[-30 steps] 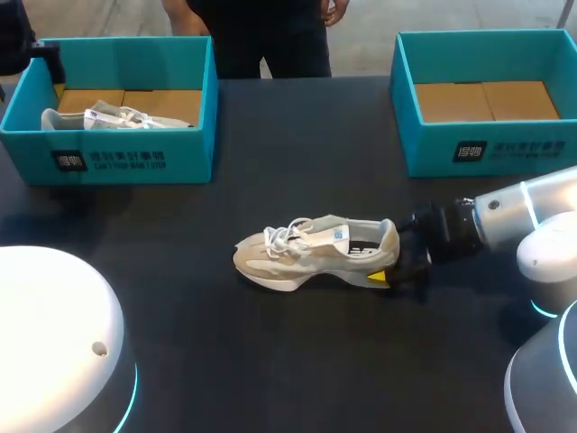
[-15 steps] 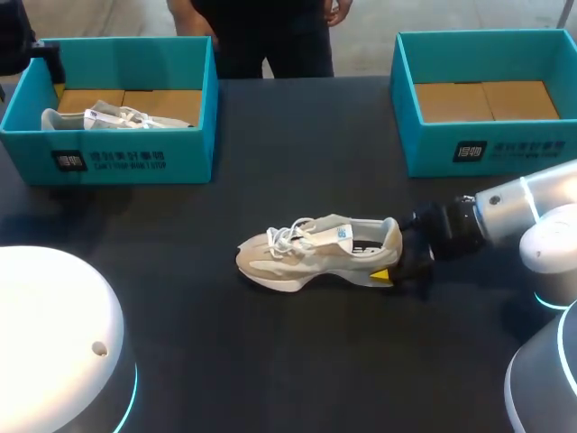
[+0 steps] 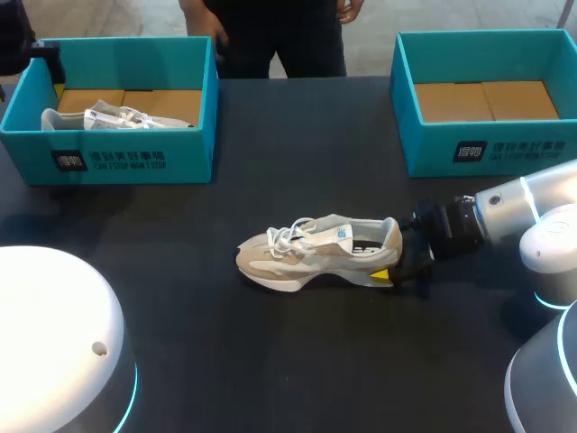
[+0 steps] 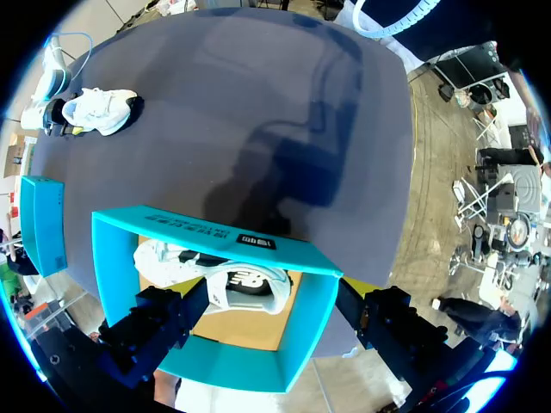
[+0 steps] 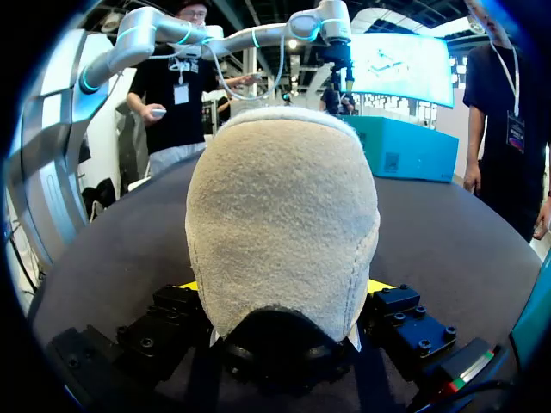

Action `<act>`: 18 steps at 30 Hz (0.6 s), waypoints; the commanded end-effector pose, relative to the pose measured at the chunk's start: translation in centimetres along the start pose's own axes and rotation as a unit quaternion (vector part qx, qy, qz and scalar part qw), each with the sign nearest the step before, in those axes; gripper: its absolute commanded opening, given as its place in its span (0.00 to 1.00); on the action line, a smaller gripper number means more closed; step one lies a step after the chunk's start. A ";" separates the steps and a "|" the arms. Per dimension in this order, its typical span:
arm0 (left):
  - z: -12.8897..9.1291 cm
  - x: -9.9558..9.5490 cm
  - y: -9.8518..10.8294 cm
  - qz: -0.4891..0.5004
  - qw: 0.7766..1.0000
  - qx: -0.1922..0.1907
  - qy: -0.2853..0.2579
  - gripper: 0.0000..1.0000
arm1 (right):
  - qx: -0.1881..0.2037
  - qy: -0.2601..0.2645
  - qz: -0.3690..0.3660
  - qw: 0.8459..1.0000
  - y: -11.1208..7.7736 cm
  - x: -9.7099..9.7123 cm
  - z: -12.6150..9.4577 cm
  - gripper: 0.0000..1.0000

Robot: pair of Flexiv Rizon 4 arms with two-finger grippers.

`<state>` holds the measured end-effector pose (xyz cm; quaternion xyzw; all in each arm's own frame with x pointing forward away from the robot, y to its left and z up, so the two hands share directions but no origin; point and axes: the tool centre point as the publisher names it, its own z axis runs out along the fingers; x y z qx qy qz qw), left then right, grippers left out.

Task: Take the shoe out of the shoebox, open the shoe tongue, remove and reinsert the insole, then place the shoe into the shoebox

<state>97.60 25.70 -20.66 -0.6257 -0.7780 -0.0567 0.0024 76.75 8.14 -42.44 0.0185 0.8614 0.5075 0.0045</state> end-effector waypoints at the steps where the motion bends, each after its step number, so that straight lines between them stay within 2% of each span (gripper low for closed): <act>1: -0.3 0.0 -0.7 -0.014 1.000 -0.009 0.008 1.00 | 0.002 -0.001 0.000 1.000 0.1 -0.1 0.2 0.00; 3: -1.0 -0.2 -1.9 -0.074 0.997 0.005 0.003 1.00 | 0.002 -0.001 0.000 1.000 0.1 -0.1 0.2 0.00; 6: -1.7 -0.7 -3.4 -0.158 0.987 0.005 0.005 1.00 | 0.002 -0.001 0.000 1.000 0.1 -0.1 0.2 0.00; 8: -2.2 -1.0 -4.2 -0.232 0.973 -0.006 0.007 1.00 | 0.002 -0.001 0.000 1.000 0.1 -0.1 0.2 0.00; 13: -2.7 -2.8 -6.8 -0.341 0.940 -0.018 0.009 1.00 | 0.002 -0.001 0.000 1.000 0.1 -0.1 0.2 0.00; 15: -2.1 -2.9 -6.9 -0.407 0.913 -0.022 0.003 1.00 | 0.002 -0.001 0.000 1.000 0.1 -0.1 0.2 0.00; 16: -2.1 -3.4 -7.7 -0.426 0.904 -0.021 0.002 1.00 | 0.002 -0.001 0.000 1.000 0.1 -0.1 0.2 0.00; 18: -2.1 -3.4 -7.7 -0.426 0.904 -0.021 0.002 1.00 | 0.002 -0.001 0.000 1.000 0.1 -0.1 0.2 0.00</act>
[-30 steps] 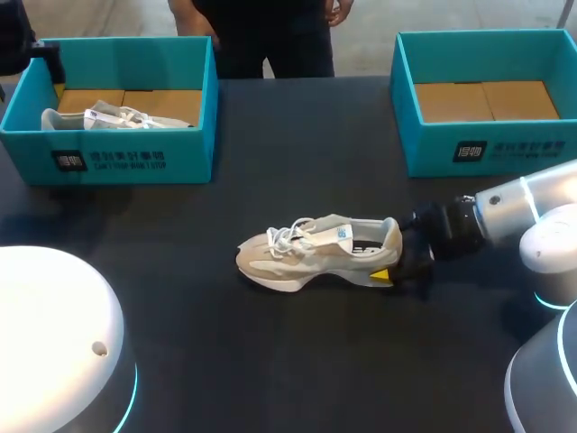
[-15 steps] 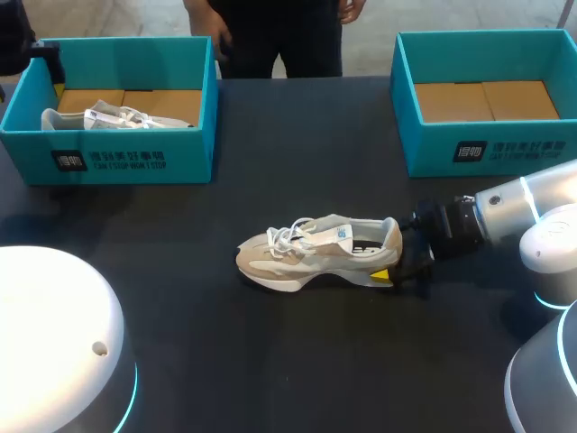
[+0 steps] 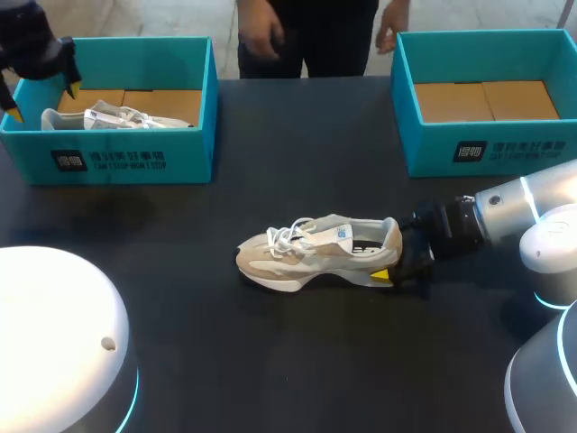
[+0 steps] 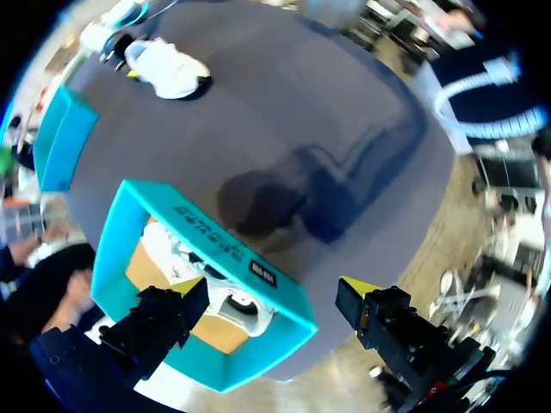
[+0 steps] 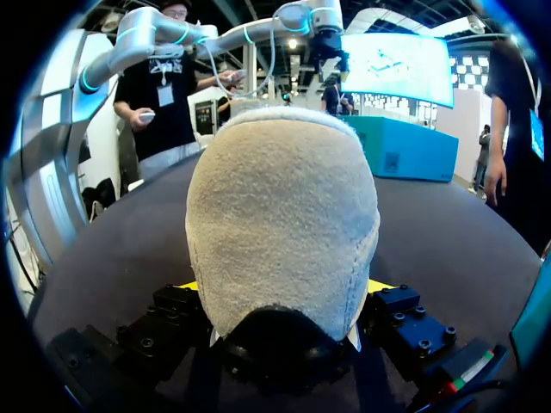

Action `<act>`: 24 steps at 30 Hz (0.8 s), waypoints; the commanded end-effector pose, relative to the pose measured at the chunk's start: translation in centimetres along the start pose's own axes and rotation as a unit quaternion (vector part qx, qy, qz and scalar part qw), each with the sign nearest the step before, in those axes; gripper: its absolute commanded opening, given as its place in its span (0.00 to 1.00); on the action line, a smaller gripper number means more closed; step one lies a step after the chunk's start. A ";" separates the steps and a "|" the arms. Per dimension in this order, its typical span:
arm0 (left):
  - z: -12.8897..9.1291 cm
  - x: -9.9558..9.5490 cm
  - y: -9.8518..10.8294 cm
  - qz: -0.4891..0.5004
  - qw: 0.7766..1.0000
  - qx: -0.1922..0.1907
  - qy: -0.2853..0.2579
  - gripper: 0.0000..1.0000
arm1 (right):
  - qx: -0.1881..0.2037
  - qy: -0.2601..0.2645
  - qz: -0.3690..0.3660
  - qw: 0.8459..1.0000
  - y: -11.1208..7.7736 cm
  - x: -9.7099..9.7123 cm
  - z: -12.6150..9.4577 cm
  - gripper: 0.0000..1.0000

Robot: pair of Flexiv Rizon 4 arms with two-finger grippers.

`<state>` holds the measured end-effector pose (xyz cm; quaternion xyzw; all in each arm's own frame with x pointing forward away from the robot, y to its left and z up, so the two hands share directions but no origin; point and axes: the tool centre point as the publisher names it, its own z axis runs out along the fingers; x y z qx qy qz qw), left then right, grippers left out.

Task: Take the shoe out of the shoebox, open the shoe tongue, remove and reinsert the insole, then place the shoe into the shoebox

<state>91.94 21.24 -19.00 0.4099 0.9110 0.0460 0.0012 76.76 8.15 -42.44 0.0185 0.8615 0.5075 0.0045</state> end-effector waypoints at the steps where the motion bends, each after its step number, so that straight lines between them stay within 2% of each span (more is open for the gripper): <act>1: 0.4 0.3 -1.4 -0.186 0.982 -0.033 -0.011 1.00 | 0.002 -0.001 0.000 1.000 0.1 -0.1 0.1 0.00; 13: 0.4 0.3 -1.4 -0.186 0.982 -0.033 -0.011 1.00 | 0.002 -0.001 0.000 1.000 0.1 -0.1 0.1 0.00; 15: -0.1 -0.1 -1.8 -0.249 0.967 -0.009 -0.049 1.00 | 0.002 -0.001 0.000 1.000 0.1 -0.1 0.1 0.00; 17: -0.4 -0.5 -3.1 -0.308 0.949 -0.017 -0.066 1.00 | 0.002 -0.001 0.000 1.000 0.1 -0.1 0.1 0.00; 19: -0.3 -1.2 -4.0 -0.386 0.920 -0.013 -0.062 1.00 | 0.002 -0.001 0.000 1.000 0.1 -0.1 0.1 0.00; 20: -0.2 -1.6 -4.2 -0.437 0.898 -0.014 -0.046 1.00 | 0.002 -0.001 0.000 1.000 0.1 -0.1 0.1 0.00; 21: -0.1 -1.9 -4.5 -0.467 0.883 -0.009 -0.038 1.00 | 0.002 -0.001 0.000 1.000 0.1 -0.1 0.1 0.00; 22: -0.1 -2.1 -5.1 -0.489 0.870 -0.024 -0.052 1.00 | 0.002 -0.001 0.000 1.000 0.1 -0.1 0.1 0.00; 24: -0.1 -2.6 -6.0 -0.547 0.836 -0.018 -0.037 1.00 | 0.002 -0.001 0.000 1.000 0.1 -0.1 0.1 0.00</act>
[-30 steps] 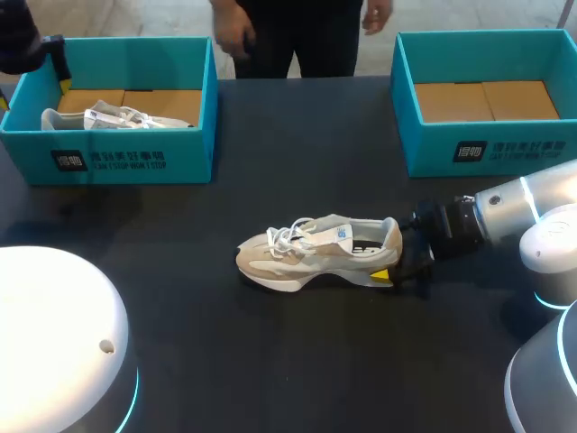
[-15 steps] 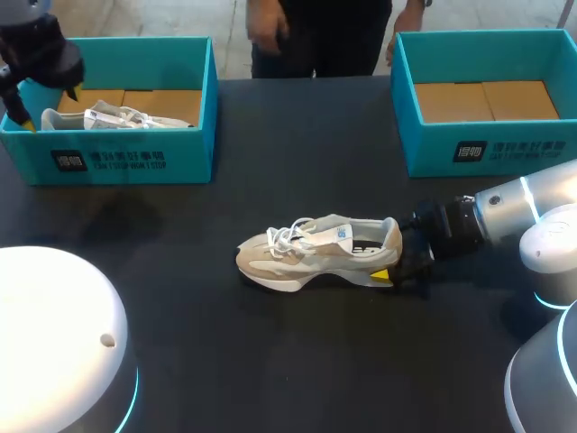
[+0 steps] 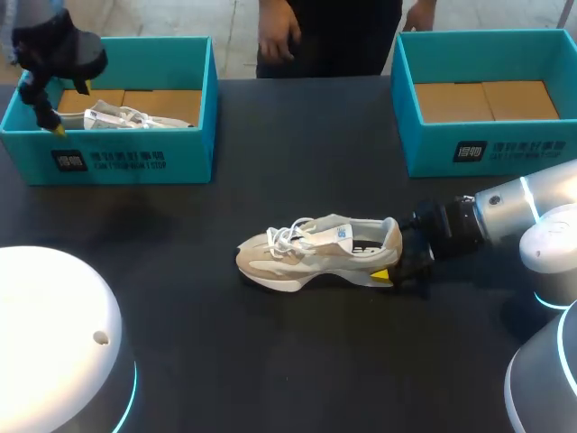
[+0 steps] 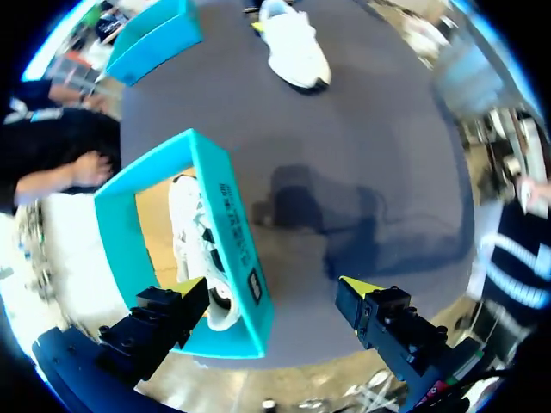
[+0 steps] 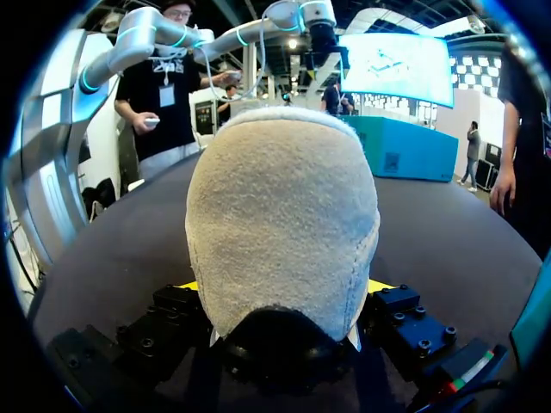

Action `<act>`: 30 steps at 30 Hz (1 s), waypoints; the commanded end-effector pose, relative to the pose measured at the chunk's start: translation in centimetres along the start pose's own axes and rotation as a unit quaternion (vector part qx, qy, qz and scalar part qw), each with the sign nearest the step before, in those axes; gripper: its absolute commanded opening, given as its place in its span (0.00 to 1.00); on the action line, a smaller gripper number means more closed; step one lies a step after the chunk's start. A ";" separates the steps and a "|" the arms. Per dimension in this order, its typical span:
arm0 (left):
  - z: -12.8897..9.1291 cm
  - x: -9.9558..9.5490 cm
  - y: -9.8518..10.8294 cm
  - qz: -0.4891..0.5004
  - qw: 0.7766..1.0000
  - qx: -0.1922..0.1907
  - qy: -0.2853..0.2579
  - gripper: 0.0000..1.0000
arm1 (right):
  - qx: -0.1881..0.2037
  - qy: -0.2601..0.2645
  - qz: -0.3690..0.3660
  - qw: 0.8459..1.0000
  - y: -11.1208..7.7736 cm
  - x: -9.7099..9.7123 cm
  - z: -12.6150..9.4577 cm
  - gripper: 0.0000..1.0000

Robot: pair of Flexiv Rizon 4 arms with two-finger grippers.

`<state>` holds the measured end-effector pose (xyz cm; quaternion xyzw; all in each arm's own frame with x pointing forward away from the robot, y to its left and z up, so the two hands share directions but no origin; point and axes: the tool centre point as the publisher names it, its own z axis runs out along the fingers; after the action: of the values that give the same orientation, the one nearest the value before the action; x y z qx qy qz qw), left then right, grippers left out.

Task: Take the shoe out of the shoebox, open the shoe tongue, remove and reinsert the insole, then place the shoe into the shoebox

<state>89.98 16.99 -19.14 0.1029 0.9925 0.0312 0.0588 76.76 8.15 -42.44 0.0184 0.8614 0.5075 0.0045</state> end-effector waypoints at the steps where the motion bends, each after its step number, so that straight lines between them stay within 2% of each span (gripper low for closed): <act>1: 0.2 0.5 -2.3 -0.297 0.955 -0.023 0.005 1.00 | 0.002 -0.001 0.000 1.000 0.1 -0.1 0.1 0.00; 9: 0.3 0.2 -6.4 -0.458 0.889 0.004 -0.007 1.00 | 0.002 -0.001 0.000 1.000 0.1 -0.1 0.1 0.00; 12: 0.7 0.1 -7.7 -0.521 0.853 0.011 -0.014 1.00 | 0.002 -0.001 0.000 1.000 0.1 -0.1 0.1 0.00; 13: 0.8 0.0 -8.1 -0.551 0.834 0.016 -0.017 1.00 | 0.002 -0.001 0.000 1.000 0.1 -0.1 0.1 0.00; 14: 0.8 0.1 -8.9 -0.566 0.824 0.030 -0.018 1.00 | 0.002 -0.001 0.000 1.000 0.1 -0.1 0.1 0.00; 16: 0.8 0.4 -10.2 -0.588 0.808 0.035 -0.026 1.00 | 0.002 -0.001 0.000 1.000 0.1 -0.1 0.1 0.00; 18: 1.0 0.9 -11.6 -0.623 0.781 0.040 -0.019 1.00 | 0.002 -0.001 0.000 1.000 0.1 -0.1 0.1 0.00; 20: 0.7 1.6 -13.2 -0.629 0.775 0.050 -0.026 1.00 | 0.002 -0.001 0.000 1.000 0.1 -0.1 0.1 0.00; 30: 0.7 1.6 -13.2 -0.629 0.775 0.050 -0.026 1.00 | 0.002 -0.001 0.000 1.000 0.1 -0.1 0.1 0.00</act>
<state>86.38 4.07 -20.78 -0.3952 0.9149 -0.0252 0.0790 76.77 8.15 -42.45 0.0185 0.8615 0.5074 0.0045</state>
